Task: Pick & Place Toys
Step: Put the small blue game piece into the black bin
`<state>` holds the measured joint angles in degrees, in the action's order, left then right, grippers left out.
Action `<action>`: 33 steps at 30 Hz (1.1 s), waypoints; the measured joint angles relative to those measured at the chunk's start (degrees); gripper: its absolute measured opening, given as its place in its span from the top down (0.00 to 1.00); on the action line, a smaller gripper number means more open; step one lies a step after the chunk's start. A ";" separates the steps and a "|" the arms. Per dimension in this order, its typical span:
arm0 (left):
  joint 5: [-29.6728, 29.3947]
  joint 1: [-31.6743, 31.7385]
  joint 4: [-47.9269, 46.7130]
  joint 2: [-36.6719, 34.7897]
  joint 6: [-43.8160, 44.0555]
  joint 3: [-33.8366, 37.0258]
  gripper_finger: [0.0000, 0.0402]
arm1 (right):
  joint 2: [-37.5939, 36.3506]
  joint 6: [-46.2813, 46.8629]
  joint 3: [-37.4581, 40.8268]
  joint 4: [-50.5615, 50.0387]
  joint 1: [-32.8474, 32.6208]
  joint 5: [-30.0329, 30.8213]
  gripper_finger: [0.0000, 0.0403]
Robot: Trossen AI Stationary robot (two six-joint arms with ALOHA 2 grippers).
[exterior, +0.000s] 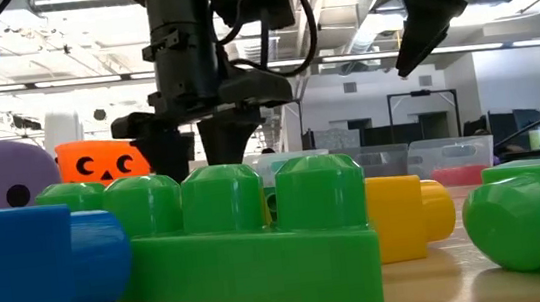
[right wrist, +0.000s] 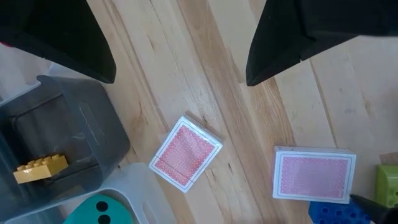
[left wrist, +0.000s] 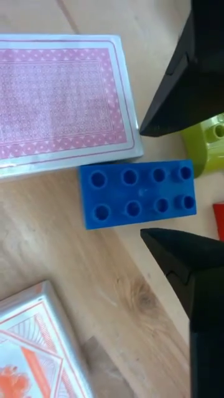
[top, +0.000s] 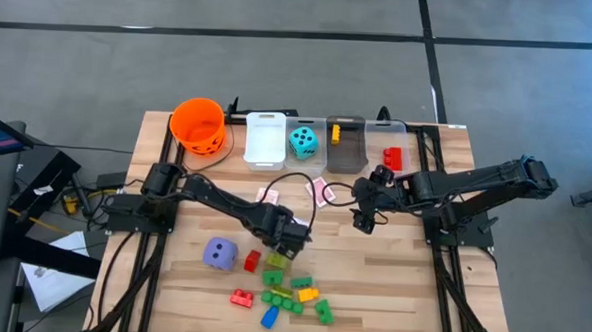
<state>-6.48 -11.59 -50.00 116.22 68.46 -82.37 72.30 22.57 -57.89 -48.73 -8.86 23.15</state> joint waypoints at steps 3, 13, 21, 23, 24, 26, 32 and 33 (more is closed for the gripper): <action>0.00 0.17 0.01 0.00 -0.02 0.00 0.44 | -0.01 0.00 0.00 0.00 0.00 -0.01 0.12; 1.45 -0.70 9.60 -0.58 2.22 6.22 0.46 | 0.00 0.02 0.00 -0.12 0.00 -0.01 0.12; 2.29 -0.42 9.23 -0.66 5.78 6.63 0.62 | 0.00 -0.02 0.02 -0.13 0.04 0.01 0.12; 2.29 -0.42 9.53 -1.28 5.86 6.75 0.67 | 0.01 -0.02 0.02 -0.13 0.04 0.02 0.12; 2.18 -0.41 9.92 -1.89 5.88 6.98 0.67 | 0.01 -0.03 0.02 -0.13 0.04 0.05 0.12; 1.85 -0.39 11.30 -3.69 5.94 7.06 0.67 | 0.01 -0.03 0.02 -0.13 0.04 0.74 0.12; -7.01 0.12 12.73 -15.65 3.94 7.99 0.67 | -0.57 -0.04 0.02 -0.72 -0.13 1.60 0.12; -9.54 0.17 12.77 -17.73 3.94 8.22 0.67 | -1.19 -0.04 0.04 -0.87 -0.34 1.99 0.12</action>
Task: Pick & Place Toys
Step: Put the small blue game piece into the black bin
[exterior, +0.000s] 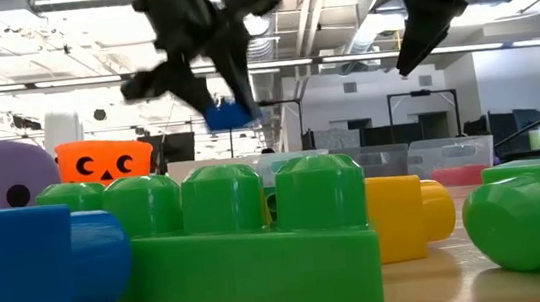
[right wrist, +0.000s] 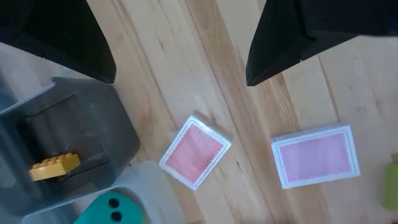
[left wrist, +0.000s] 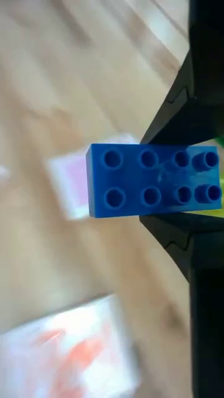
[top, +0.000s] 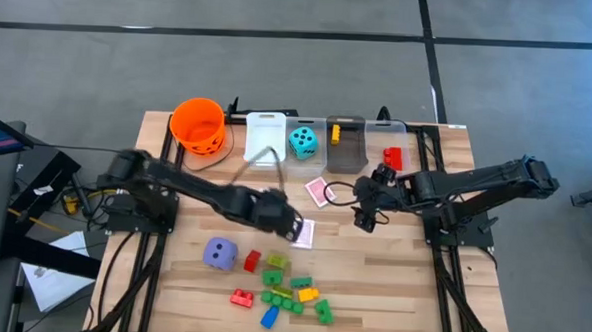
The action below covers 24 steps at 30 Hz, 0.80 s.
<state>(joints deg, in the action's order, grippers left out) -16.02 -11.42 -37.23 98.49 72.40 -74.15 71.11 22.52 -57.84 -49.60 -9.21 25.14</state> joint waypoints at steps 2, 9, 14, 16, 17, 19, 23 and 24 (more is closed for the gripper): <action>-4.43 0.14 1.18 -4.85 -0.53 0.33 0.67 | -1.49 -0.01 -0.28 0.00 -0.61 1.02 0.12; -12.98 2.18 6.37 -17.21 -8.79 0.96 0.67 | -10.75 -0.13 -3.31 0.94 -3.78 5.99 0.12; -12.61 4.69 18.76 -20.97 -17.76 0.94 0.67 | -17.33 -2.86 -5.08 3.93 -6.39 9.52 0.12; -11.00 6.37 26.64 -21.11 -21.04 0.90 0.67 | -19.58 -3.41 -5.16 4.54 -7.43 10.89 0.12; -9.78 7.26 30.13 -21.08 -22.43 0.88 0.67 | -20.63 -3.52 -5.16 5.39 -7.88 11.23 0.12; -7.55 9.39 37.33 -19.76 -24.28 0.81 0.67 | -22.41 -3.49 -5.20 6.03 -8.71 12.40 0.12; -3.24 13.77 47.78 -15.61 -24.85 0.88 0.67 | -24.76 -2.60 -5.20 5.95 -10.26 15.06 0.12; -2.05 14.89 49.60 -14.29 -24.29 0.88 0.67 | -25.12 -2.44 -5.20 5.90 -10.45 15.91 0.12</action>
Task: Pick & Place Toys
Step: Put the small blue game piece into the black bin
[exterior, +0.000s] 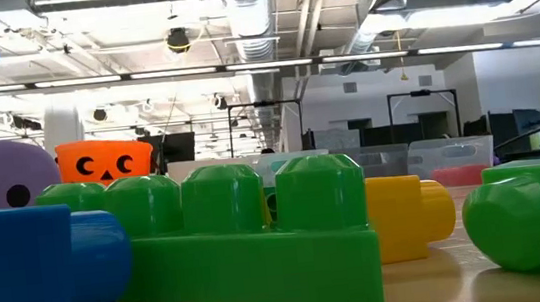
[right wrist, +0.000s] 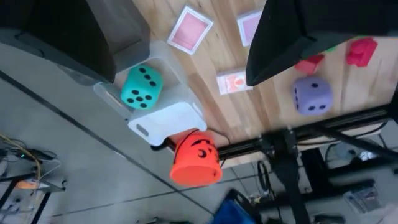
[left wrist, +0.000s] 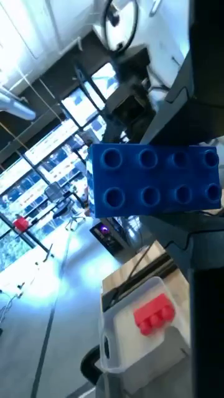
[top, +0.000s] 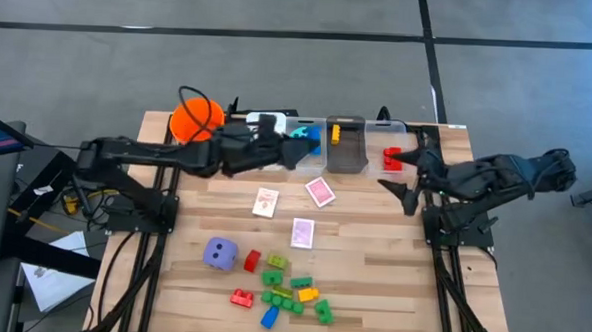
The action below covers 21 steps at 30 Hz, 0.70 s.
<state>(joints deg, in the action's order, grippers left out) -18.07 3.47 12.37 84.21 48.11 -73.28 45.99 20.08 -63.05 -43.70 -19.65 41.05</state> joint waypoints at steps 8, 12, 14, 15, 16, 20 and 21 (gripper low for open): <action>9.03 8.05 12.76 15.00 10.58 0.00 0.67 | -2.08 3.35 0.00 -2.03 -1.34 4.95 0.12; 10.77 11.47 16.89 22.24 16.41 0.00 0.67 | -2.35 5.21 0.00 -3.84 -1.34 4.96 0.12; 11.47 12.98 18.38 25.23 18.79 -0.47 0.67 | -2.26 5.91 0.00 -4.85 -1.34 4.91 0.12; 11.90 13.54 18.47 26.72 19.82 -1.10 0.67 | -2.17 6.10 0.00 -5.19 -1.34 4.91 0.12; 12.61 14.09 18.84 28.15 20.11 -2.12 0.67 | -2.07 6.39 0.00 -5.64 -1.34 4.90 0.12; 16.42 15.00 18.91 32.74 20.34 -6.51 0.67 | -2.08 6.53 0.00 -6.62 -1.32 4.03 0.12; 17.11 14.96 19.10 33.65 20.33 -7.93 0.66 | -2.11 6.53 0.00 -6.85 -1.34 4.03 0.12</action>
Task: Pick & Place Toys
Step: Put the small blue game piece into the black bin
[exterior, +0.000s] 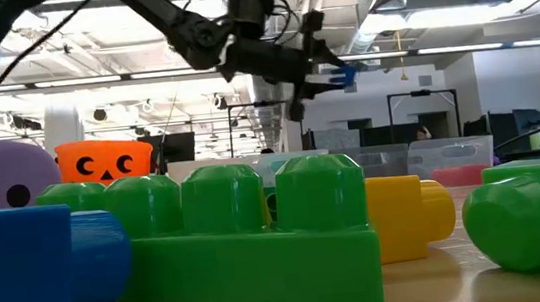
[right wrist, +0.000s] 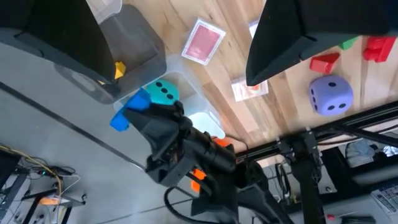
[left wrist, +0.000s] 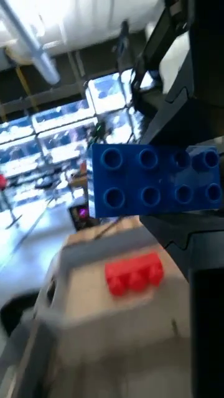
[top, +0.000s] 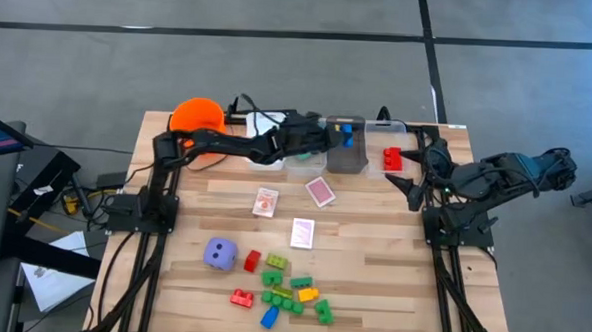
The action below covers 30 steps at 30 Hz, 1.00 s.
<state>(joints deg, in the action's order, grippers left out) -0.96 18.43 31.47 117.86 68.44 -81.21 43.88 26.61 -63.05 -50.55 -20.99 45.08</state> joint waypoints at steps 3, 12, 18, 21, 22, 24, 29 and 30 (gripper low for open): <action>0.36 -0.36 -0.04 2.01 -0.80 -3.47 0.51 | 0.04 0.00 0.00 -0.23 0.00 -0.22 0.12; 0.89 0.03 -0.87 2.44 -3.45 -5.86 0.04 | 0.33 1.52 0.00 -0.28 0.00 -1.16 0.12; 5.01 0.04 -0.44 0.20 -3.44 -5.79 0.06 | 0.48 1.51 0.00 -0.49 0.00 -1.74 0.12; 11.61 -0.28 -0.39 -1.52 -3.48 -5.79 0.09 | 0.48 2.32 0.00 -1.12 0.00 -1.79 0.12; 14.60 -0.55 -0.44 -2.40 -3.52 -5.79 0.11 | 0.46 2.96 0.00 -1.79 0.00 -2.28 0.12; 19.57 -1.81 -0.47 -4.27 -4.48 -5.79 0.13 | 0.48 4.24 0.00 -4.27 0.02 -4.84 0.12; 21.41 -9.71 -5.36 -9.59 -20.79 -5.81 0.20 | 1.74 7.73 1.01 -9.02 -0.02 -11.09 0.12; 18.89 -11.89 -7.95 -10.74 -25.65 -5.81 0.21 | 2.13 8.13 1.47 -9.29 -0.13 -11.95 0.12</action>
<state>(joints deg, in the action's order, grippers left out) 17.92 6.54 23.52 107.12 42.79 -87.02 46.01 34.74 -61.58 -59.84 -21.13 33.13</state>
